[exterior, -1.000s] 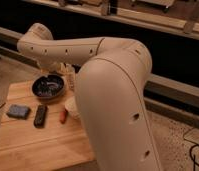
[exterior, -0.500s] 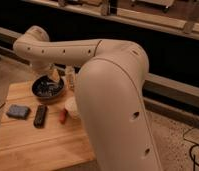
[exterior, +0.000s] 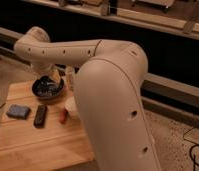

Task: Pick up the ceramic bowl

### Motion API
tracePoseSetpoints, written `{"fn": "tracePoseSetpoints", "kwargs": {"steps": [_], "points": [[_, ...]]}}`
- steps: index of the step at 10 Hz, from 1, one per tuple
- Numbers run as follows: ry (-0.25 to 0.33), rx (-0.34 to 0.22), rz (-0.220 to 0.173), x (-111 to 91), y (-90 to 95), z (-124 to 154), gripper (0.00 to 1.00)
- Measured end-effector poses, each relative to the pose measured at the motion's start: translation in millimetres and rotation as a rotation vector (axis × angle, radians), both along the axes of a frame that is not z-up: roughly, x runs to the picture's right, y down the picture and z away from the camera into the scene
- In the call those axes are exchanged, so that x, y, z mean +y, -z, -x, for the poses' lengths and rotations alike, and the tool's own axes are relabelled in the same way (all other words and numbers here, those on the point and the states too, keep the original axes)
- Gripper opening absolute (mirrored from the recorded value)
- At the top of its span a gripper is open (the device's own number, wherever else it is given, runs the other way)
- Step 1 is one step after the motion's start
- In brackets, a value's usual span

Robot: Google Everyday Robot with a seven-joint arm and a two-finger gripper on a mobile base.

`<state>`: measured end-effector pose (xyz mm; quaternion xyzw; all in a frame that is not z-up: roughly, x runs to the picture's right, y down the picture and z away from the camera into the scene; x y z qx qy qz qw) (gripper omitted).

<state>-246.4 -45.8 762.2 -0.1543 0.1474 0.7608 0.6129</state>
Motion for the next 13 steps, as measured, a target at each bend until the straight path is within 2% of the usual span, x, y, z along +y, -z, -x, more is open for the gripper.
{"fn": "tracePoseSetpoints", "kwargs": {"steps": [5, 7, 10, 13], "points": [[0.017, 0.003, 0.002, 3, -3.2, 0, 0.65], [0.036, 0.007, 0.032, 25, -12.8, 1, 0.65], [0.041, 0.018, 0.105, 65, -40.1, 6, 0.65], [0.021, -0.008, 0.114, 67, -58.0, 23, 0.65]]}}
